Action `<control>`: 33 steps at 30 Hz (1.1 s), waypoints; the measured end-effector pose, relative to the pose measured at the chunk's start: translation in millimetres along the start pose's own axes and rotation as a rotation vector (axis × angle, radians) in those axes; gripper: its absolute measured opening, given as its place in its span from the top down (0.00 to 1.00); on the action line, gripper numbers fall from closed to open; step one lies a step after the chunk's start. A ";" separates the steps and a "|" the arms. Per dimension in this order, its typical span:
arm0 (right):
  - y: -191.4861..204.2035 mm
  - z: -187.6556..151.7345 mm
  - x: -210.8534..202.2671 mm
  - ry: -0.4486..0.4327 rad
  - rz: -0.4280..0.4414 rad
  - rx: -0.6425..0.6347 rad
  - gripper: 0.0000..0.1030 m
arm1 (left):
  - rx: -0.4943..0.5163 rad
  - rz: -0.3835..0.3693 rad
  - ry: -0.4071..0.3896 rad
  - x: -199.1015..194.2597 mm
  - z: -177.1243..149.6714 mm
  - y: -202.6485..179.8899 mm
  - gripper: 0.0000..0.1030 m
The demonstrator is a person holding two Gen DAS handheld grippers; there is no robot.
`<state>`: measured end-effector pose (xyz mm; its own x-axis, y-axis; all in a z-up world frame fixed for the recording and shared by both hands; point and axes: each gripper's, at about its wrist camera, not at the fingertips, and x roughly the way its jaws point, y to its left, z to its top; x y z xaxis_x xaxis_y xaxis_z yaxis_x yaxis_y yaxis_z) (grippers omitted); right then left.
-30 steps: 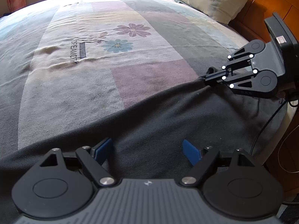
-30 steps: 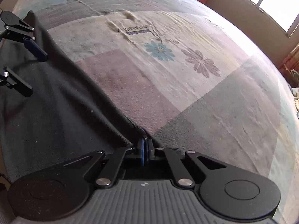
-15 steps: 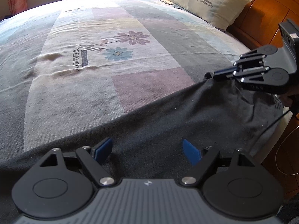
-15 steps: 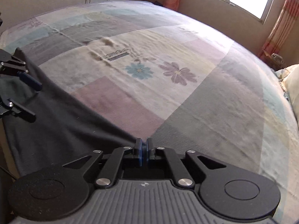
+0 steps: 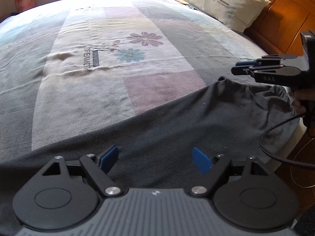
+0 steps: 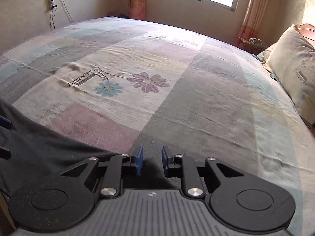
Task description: Fold clothes
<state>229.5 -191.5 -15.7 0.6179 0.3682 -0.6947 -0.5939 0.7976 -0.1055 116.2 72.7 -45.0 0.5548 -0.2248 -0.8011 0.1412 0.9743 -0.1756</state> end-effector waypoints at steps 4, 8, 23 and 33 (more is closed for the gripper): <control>-15.6 -46.1 -24.2 0.077 -0.038 0.080 0.71 | 0.001 -0.038 0.013 5.9 -1.2 -8.3 0.20; -35.4 -98.4 -37.3 0.154 -0.081 0.211 0.59 | -0.033 -0.029 0.037 17.5 -10.8 -4.9 0.20; -111.0 -139.0 -56.1 0.058 -0.225 0.359 0.42 | -0.030 0.095 0.092 10.5 -22.4 -30.9 0.19; -73.3 -129.6 -93.9 0.006 -0.095 0.318 0.33 | -0.011 0.134 0.049 -3.7 -23.5 -43.8 0.19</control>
